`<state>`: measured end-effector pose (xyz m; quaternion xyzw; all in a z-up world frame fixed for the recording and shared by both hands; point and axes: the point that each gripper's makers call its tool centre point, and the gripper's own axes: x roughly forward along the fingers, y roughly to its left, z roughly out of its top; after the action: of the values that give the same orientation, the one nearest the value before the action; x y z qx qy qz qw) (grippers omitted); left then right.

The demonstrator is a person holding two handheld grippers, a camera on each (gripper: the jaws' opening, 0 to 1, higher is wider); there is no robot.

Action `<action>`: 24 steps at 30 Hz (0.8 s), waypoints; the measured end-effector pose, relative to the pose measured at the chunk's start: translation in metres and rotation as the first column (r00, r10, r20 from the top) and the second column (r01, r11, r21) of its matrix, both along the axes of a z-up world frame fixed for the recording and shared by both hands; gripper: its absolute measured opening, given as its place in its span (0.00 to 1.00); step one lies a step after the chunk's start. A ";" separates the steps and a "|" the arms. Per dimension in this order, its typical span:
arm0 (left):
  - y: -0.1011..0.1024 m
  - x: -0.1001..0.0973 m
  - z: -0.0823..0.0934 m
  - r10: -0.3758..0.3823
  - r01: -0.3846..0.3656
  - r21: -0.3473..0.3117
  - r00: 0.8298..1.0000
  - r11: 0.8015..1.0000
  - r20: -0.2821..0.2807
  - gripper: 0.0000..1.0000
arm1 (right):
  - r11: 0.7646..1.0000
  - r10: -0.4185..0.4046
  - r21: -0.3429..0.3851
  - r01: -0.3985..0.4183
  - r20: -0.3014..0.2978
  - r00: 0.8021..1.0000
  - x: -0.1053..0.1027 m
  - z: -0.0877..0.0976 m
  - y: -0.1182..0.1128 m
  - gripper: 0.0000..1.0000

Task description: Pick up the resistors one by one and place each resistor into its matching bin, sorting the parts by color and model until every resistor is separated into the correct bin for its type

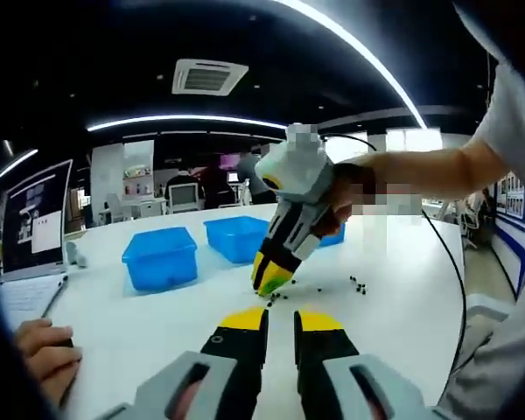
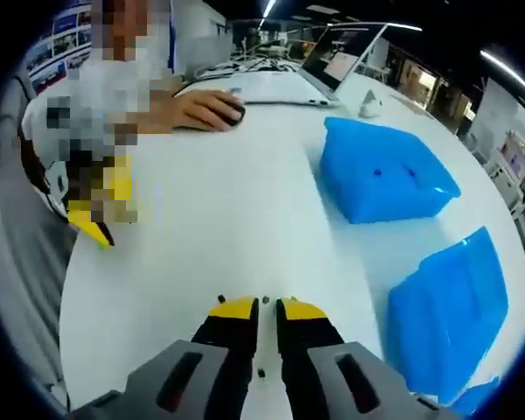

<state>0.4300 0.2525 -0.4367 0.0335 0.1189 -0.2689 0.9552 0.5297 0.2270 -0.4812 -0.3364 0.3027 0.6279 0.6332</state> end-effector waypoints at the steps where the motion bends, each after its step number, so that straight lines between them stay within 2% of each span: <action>1: 0.001 0.000 -0.001 0.002 -0.002 -0.002 1.000 1.000 -0.002 0.15 | 1.000 0.000 -0.003 0.000 0.000 1.000 0.000 0.000 0.000 0.12; 8: 0.003 -0.002 -0.006 0.007 -0.007 0.000 1.000 1.000 -0.016 0.15 | 0.999 0.013 -0.034 -0.014 -0.016 1.000 0.000 -0.001 0.002 0.08; 14: 0.006 -0.003 -0.007 0.025 -0.025 -0.003 0.999 1.000 -0.020 0.15 | 0.994 0.076 -0.076 -0.073 0.031 0.997 -0.003 -0.001 0.002 0.06; 24: 0.009 -0.006 -0.007 0.028 -0.028 0.012 0.999 1.000 -0.023 0.15 | 0.998 0.058 0.020 -0.059 0.046 0.997 -0.010 0.005 -0.002 0.06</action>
<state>0.4244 0.2613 -0.4435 0.0340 0.1321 -0.2551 0.9572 0.5201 0.2249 -0.4761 -0.3526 0.2716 0.6416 0.6247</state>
